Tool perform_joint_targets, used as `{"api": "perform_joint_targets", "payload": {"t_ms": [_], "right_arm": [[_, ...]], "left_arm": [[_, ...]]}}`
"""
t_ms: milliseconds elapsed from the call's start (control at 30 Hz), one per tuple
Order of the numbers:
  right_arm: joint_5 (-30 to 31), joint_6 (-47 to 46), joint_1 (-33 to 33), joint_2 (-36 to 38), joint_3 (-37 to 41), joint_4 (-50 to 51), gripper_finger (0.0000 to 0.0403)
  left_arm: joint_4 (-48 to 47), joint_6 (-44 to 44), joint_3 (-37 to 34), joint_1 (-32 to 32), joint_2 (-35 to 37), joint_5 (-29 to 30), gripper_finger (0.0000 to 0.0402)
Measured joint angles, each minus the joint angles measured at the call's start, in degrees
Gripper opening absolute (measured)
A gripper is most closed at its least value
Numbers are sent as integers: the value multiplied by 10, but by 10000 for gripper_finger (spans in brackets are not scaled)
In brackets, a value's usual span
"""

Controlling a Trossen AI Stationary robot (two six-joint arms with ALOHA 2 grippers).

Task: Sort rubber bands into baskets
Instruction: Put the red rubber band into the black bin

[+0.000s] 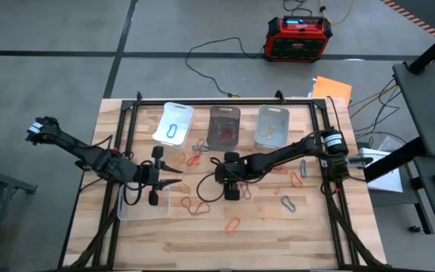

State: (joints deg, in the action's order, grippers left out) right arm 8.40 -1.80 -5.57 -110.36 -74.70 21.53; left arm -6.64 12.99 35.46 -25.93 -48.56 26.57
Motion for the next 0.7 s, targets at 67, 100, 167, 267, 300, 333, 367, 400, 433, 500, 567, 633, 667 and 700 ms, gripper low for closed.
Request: {"api": "perform_joint_targets", "payload": {"t_ms": [67,100,167,267,300,333,367,400,433,500,567,633,667,700], "right_arm": [[0,2,3,-9,0,-3,212],[-1,2,4,-14,0,-2,212],[-3,1,6,-23,0,-6,212],[-7,-8,10,-29,-1,-8,212],[-9,-10,12,-31,-1,-8,212],[-13,-11,12,-32,-1,-8,212],[-15,-11,13,-32,-2,-8,211],[-16,-11,14,-32,-2,-8,208],[-18,-11,15,-33,-2,-8,203],[-30,-11,18,-33,-2,-8,187],[-39,-10,21,-33,-2,-9,165],[-41,-7,24,-33,-2,-8,137],[-42,-5,26,-33,-2,-9,123],[-42,-3,27,-33,-2,-9,108]], "left_arm": [[0,0,0,1,0,0,98],[-1,0,0,1,0,0,98],[0,0,0,1,0,0,98],[1,0,0,1,0,0,98],[1,0,0,1,0,0,98],[1,0,0,1,0,0,98],[2,0,0,1,0,0,98],[2,0,0,1,0,0,98],[2,0,0,1,0,0,98],[2,0,0,1,0,0,98],[2,-2,0,1,0,0,98],[2,-4,0,1,0,0,98],[2,-4,0,1,0,0,98],[2,-4,0,1,0,0,98]]}}
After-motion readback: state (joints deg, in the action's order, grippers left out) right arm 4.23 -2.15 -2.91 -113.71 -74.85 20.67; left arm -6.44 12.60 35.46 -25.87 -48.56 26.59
